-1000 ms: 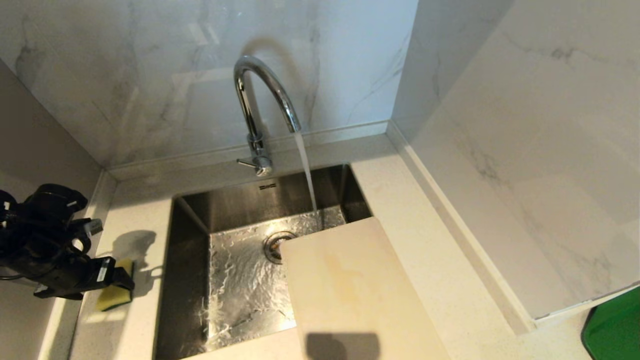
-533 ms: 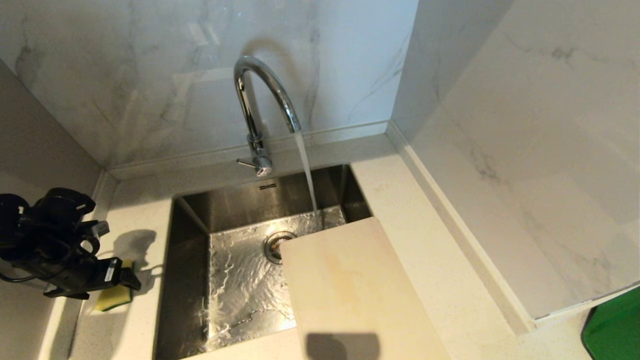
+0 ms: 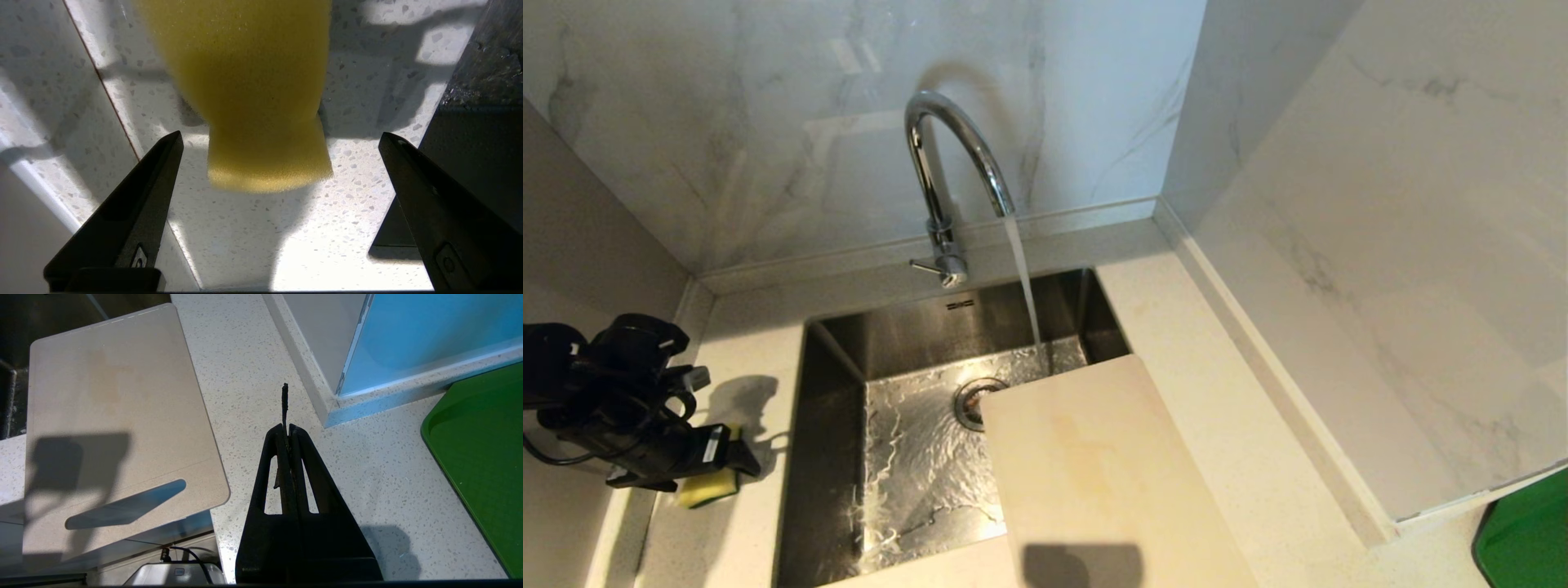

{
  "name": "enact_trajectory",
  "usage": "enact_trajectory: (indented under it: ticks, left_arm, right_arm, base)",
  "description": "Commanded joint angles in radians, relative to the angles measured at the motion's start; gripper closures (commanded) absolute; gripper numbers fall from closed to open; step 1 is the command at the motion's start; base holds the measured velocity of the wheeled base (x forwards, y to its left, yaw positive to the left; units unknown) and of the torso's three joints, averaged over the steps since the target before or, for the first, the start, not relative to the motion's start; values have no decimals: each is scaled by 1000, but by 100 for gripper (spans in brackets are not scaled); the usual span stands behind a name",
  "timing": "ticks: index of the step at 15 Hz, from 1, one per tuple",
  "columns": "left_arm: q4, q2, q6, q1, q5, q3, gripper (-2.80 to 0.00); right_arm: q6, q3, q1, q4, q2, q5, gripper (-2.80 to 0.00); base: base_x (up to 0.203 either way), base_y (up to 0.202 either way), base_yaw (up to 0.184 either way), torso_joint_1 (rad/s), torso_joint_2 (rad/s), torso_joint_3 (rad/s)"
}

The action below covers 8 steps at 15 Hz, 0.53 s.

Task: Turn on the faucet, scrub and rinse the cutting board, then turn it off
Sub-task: Pick up the cleaning cloth

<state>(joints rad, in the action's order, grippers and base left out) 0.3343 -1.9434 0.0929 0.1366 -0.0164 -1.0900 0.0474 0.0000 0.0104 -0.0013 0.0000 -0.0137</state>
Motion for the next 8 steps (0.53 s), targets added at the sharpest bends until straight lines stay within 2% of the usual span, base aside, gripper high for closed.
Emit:
enact_trajectory:
  ticks: [1,8]
  left_arm:
    - [-8,-17,1,0,0,2,0]
    - [-20,-42,-1,0,1,1,0]
  right_arm:
    - [0,2,0,0,-2,0,0]
    - [0,2,0,0,-2,0,0]
  base:
    - [0,0,0,0,0,0]
    - [0,0,0,0,0,0]
